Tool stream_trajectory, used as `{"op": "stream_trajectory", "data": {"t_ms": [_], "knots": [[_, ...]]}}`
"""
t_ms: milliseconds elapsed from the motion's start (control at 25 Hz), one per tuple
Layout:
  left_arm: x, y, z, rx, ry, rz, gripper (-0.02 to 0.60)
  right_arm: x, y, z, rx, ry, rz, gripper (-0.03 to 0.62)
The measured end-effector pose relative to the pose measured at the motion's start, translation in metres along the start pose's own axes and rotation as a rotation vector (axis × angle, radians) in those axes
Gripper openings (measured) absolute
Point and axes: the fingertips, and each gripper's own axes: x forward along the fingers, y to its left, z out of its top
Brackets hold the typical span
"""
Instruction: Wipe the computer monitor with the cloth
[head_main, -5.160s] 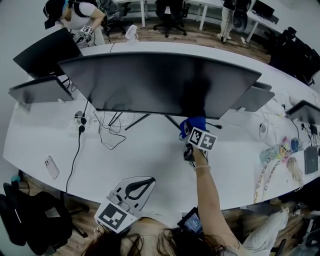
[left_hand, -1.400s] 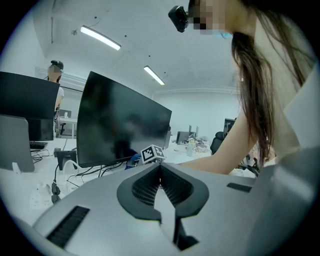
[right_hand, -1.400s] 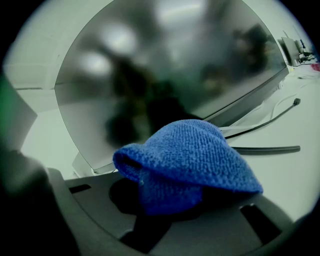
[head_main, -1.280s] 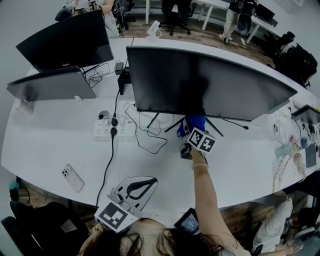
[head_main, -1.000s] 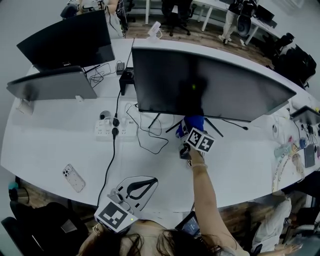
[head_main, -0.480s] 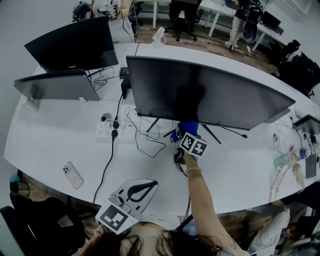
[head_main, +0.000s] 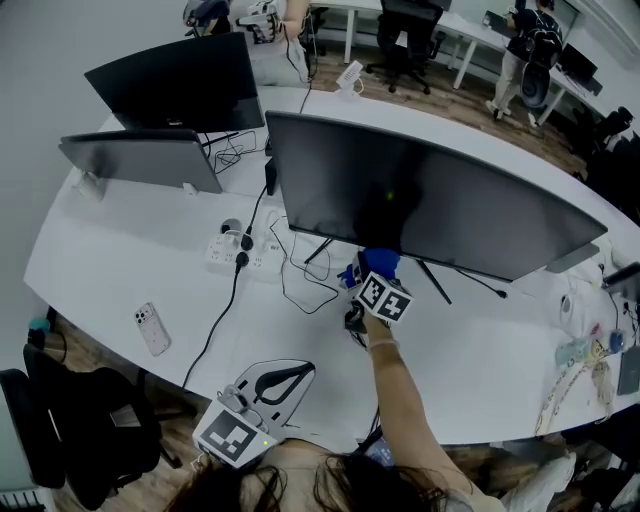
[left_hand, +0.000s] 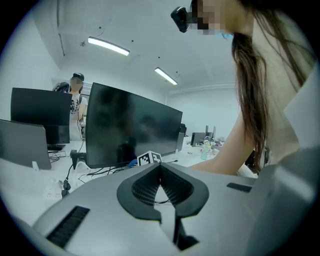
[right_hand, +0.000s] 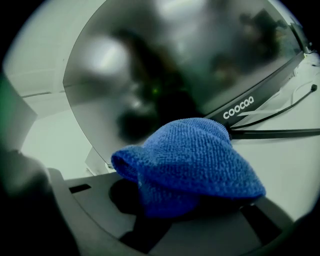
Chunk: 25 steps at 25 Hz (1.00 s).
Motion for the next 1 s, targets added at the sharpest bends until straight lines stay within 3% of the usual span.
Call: {"op": "stream_trajectory", "data": {"t_ms": [200, 520, 1000], "knots": [[0.000, -0.001, 0.004, 0.032, -0.011, 0.031, 0.009, 0.006, 0.017, -0.005, -0.017, 0.017, 0.051, 0.086], [-0.009, 0.008, 0.002, 0.052, -0.006, 0.043, 0.009, 0.013, 0.019, -0.005, -0.018, 0.003, 0.047, 0.086], [-0.046, 0.050, 0.001, 0.055, -0.023, -0.014, 0.009, 0.022, 0.021, -0.005, 0.043, -0.062, -0.051, 0.086]]}}
